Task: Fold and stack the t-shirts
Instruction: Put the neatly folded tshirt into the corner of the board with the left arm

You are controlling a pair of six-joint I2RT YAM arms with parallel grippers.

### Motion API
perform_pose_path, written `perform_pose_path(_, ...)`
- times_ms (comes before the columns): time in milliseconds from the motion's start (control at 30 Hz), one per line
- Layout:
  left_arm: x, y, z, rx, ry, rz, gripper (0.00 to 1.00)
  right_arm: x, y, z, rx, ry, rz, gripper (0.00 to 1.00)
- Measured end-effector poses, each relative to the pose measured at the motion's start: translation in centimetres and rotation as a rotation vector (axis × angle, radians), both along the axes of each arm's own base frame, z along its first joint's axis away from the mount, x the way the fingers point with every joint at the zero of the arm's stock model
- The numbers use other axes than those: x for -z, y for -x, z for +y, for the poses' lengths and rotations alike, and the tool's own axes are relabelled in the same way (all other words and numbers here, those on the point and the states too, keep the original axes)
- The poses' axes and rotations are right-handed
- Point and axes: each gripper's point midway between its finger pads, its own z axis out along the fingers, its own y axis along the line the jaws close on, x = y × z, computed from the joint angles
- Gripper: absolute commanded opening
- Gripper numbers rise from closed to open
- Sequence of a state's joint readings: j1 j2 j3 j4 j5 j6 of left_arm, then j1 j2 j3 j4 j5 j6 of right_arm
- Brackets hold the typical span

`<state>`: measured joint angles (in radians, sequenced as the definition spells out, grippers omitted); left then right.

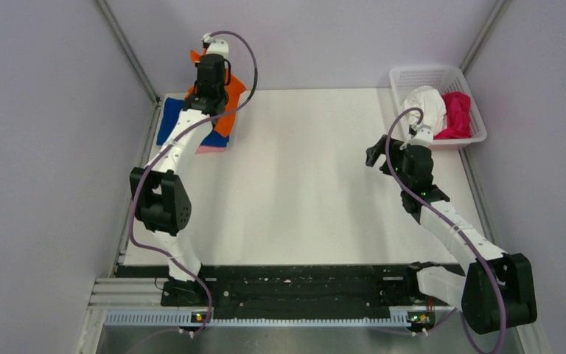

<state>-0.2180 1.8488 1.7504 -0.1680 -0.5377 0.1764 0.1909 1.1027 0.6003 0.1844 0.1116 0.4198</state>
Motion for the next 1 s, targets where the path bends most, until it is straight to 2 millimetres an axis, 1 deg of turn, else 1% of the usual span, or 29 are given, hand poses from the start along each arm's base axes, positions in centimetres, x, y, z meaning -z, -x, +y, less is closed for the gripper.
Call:
perform_pose_path(233, 1.6, -0.6, 1.0, -0.018, 0.013, 0.026, 0.0, 0.3, 0.1, 0.0, 0.001, 0.003, 0.013, 0.99)
perform_pose_path(333, 3.4, -1.4, 1.9, -0.025, 0.014, 0.055, 0.0, 0.4, 0.2, -0.1, 0.004, 0.004, 0.015, 0.99)
perform_pose_path(433, 6.3, -2.4, 3.5, -0.041, 0.023, 0.103, 0.0, 0.6, 0.1, -0.2, 0.01, 0.007, 0.021, 0.99)
perform_pose_path(567, 10.0, -3.7, 6.2, -0.084, 0.046, 0.163, 0.0, 1.1, 0.1, -0.5, 0.026, 0.017, 0.039, 0.99)
perform_pose_path(700, 12.7, -4.1, 8.8, -0.128, 0.087, 0.196, 0.0, 1.7, 0.1, -0.9, 0.048, 0.029, 0.057, 0.99)
perform_pose_path(867, 14.1, -5.1, 12.5, -0.191, 0.113, 0.199, 0.0, 2.1, 0.2, -1.1, 0.056, 0.035, 0.072, 0.99)
perform_pose_path(1000, 15.1, -5.6, 14.3, -0.213, 0.133, 0.203, 0.0, 2.1, 0.2, -1.2, 0.06, 0.034, 0.073, 0.99)
